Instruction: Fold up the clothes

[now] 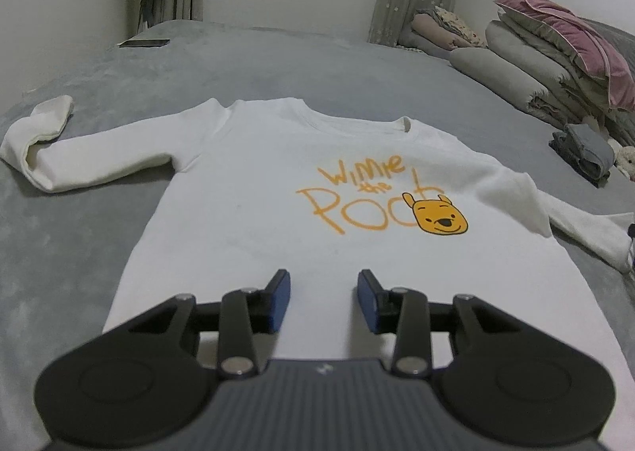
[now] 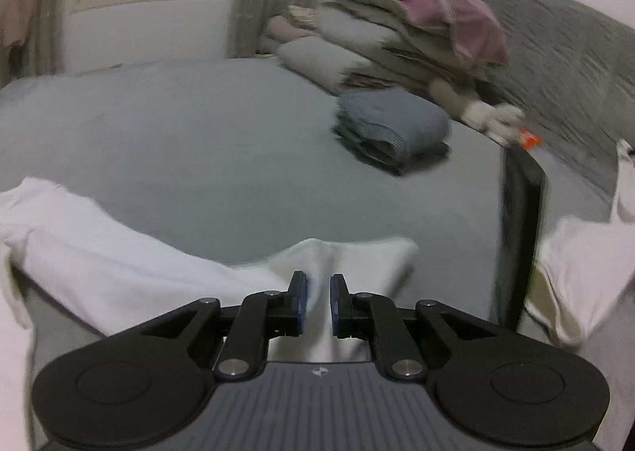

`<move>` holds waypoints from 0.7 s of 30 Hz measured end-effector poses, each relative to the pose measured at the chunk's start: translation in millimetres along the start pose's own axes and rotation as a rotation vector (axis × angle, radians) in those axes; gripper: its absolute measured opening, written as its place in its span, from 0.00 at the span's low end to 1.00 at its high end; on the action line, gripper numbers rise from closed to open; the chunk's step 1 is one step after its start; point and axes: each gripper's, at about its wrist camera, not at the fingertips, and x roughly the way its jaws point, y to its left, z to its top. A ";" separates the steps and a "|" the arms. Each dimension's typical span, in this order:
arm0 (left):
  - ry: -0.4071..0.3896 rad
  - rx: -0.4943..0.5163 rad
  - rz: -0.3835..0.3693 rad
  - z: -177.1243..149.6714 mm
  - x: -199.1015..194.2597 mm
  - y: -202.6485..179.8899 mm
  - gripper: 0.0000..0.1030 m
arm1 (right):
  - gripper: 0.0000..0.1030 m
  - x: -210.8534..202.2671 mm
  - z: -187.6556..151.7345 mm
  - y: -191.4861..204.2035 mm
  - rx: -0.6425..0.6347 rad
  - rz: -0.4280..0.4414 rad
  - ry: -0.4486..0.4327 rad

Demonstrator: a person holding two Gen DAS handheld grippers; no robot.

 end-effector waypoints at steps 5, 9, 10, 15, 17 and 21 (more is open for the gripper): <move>-0.001 0.016 -0.002 -1.1 -0.6 -2.4 0.38 | 0.09 -13.3 -5.8 1.2 -0.021 -0.024 -0.020; 0.000 0.023 -0.005 -1.2 -0.6 -4.3 0.42 | 0.20 -36.4 -3.6 15.9 -0.084 -0.069 -0.109; 0.000 0.028 -0.004 -1.6 -0.4 -5.3 0.43 | 0.26 -40.6 0.6 23.6 -0.113 -0.045 -0.139; -0.001 0.040 -0.005 -2.4 0.4 -6.6 0.45 | 0.39 -30.4 31.3 63.4 -0.199 0.256 -0.160; 0.003 0.030 -0.013 -1.4 0.3 -4.9 0.45 | 0.39 -11.9 47.1 80.5 -0.221 0.370 -0.122; 0.010 0.017 -0.023 0.2 0.6 -2.4 0.45 | 0.39 41.8 73.4 114.0 -0.245 0.524 -0.009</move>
